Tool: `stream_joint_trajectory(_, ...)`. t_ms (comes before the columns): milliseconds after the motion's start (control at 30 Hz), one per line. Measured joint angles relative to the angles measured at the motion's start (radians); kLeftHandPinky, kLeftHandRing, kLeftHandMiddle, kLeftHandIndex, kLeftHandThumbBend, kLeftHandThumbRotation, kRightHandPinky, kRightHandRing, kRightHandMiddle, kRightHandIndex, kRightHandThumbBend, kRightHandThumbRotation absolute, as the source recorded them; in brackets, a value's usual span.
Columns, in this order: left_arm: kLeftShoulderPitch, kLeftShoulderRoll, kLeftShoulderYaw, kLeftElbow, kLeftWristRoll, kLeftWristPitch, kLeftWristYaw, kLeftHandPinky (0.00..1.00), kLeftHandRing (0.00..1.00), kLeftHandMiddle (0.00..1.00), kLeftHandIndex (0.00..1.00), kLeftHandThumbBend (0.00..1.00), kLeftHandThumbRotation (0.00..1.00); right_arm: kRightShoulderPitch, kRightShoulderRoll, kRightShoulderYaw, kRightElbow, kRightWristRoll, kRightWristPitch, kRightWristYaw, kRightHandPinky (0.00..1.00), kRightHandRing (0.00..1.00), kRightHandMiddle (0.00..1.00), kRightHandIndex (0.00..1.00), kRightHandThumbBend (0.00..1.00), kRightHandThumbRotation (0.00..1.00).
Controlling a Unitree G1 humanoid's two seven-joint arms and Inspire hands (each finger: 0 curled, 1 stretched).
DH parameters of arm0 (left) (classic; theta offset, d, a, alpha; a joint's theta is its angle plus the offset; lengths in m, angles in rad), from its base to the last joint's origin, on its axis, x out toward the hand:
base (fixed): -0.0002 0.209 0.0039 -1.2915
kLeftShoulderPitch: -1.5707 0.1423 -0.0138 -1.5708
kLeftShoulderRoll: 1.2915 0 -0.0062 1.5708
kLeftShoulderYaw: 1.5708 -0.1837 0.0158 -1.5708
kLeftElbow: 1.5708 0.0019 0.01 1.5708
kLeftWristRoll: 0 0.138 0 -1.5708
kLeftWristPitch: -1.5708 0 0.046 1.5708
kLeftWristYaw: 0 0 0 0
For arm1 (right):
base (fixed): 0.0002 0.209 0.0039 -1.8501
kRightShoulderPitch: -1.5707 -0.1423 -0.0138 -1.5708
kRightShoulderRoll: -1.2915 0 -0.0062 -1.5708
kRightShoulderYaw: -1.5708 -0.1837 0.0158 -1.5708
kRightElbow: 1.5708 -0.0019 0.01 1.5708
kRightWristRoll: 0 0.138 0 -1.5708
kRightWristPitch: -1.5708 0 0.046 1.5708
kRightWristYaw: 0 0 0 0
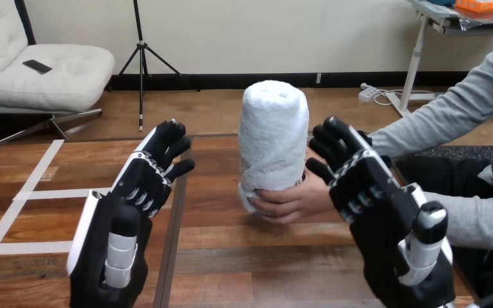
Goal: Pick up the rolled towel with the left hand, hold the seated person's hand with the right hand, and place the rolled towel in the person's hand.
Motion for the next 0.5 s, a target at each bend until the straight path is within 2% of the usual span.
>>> stream_joint_trajectory(500, 0.035, 0.028, -0.024, -0.065, -0.036, 0.000, 0.008, 0.82, 0.91, 0.91, 0.88, 0.79, 0.93, 0.025, 0.025, 0.016, -0.002, -0.008, 0.000, 0.006, 1.00, 0.98, 0.95, 0.94, 0.94, 1.00)
